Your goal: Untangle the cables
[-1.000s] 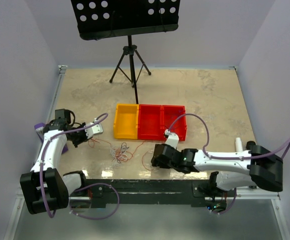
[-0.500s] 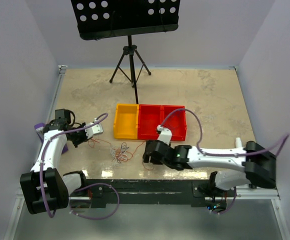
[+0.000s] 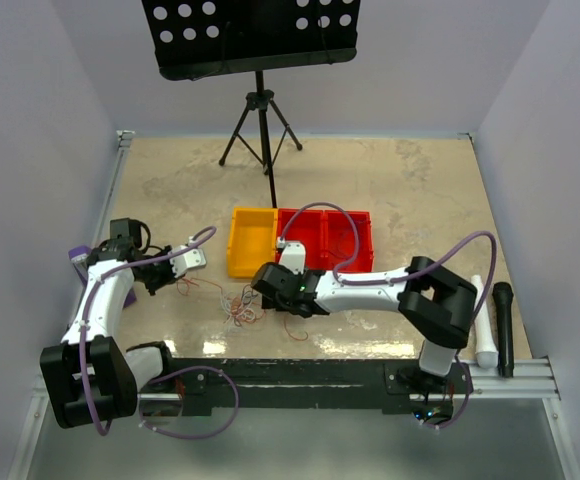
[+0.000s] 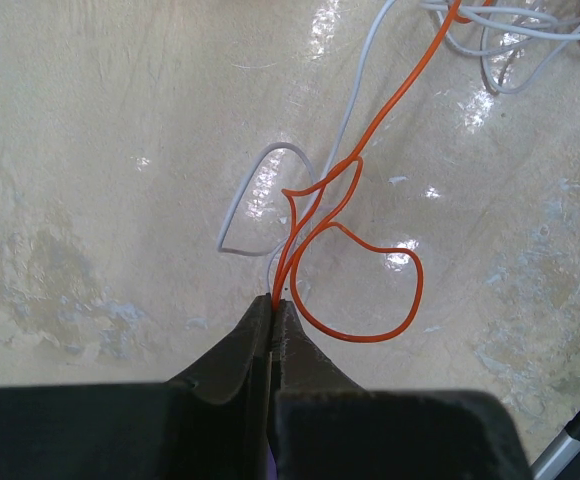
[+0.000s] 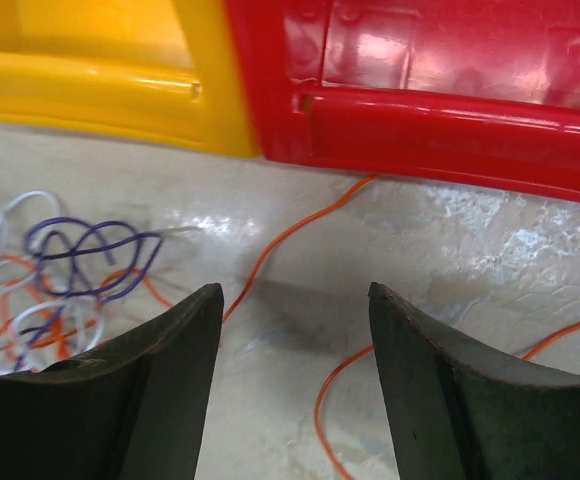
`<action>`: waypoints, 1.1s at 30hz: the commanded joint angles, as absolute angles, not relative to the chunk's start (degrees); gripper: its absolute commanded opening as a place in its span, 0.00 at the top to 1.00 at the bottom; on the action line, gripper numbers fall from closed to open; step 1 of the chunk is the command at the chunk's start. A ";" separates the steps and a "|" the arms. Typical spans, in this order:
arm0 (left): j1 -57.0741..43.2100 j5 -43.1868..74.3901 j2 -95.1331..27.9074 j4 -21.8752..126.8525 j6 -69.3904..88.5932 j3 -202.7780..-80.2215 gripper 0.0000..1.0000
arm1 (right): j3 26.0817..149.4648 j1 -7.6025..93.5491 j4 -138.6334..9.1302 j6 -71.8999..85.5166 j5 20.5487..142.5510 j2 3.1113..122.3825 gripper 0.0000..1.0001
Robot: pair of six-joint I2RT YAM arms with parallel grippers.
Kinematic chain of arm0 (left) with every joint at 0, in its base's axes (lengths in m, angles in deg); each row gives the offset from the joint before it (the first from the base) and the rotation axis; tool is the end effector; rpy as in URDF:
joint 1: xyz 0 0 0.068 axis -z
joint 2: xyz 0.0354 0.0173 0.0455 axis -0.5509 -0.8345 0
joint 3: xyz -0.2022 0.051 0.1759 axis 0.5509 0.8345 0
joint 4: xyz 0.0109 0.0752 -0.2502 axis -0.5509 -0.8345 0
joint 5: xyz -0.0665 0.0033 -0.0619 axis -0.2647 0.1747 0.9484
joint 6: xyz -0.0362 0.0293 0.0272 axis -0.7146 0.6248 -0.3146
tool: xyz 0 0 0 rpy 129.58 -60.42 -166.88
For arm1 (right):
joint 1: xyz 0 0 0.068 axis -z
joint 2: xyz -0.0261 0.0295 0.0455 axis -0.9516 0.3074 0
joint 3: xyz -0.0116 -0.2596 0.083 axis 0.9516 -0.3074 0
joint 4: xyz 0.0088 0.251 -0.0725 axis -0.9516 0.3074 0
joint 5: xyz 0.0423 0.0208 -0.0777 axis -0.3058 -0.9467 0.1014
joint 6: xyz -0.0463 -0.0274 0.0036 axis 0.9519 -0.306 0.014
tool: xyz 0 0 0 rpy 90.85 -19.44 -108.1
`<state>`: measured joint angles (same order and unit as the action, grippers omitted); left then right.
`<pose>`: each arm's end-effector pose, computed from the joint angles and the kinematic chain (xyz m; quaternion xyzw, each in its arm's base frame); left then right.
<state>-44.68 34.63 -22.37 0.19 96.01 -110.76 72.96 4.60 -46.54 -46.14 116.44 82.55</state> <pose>0.1848 0.0200 0.2108 0.5360 0.7984 -0.0720 0.2647 0.1492 0.3177 0.1706 -0.0001 0.9384 0.1329 0.3191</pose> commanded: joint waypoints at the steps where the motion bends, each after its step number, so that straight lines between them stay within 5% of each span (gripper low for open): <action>1: -45.12 36.52 -22.10 0.99 97.56 -110.64 1.00 | 75.33 5.04 -45.84 -44.12 118.54 85.02 0.37; 9: -45.03 36.26 -21.75 1.08 98.08 -109.94 1.00 | 79.98 5.22 -44.52 -42.98 120.39 91.08 0.40; 19: -45.12 36.26 -21.58 0.90 98.70 -110.20 1.00 | 76.49 4.16 -44.17 -42.71 119.69 93.55 0.61; 33: -45.12 35.55 -21.23 0.20 99.40 -110.90 1.00 | 77.71 -4.63 -37.13 -46.76 123.56 101.47 0.64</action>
<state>-44.68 34.59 -22.28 0.15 97.39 -110.17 81.50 -2.44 -46.65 -43.41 133.46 95.49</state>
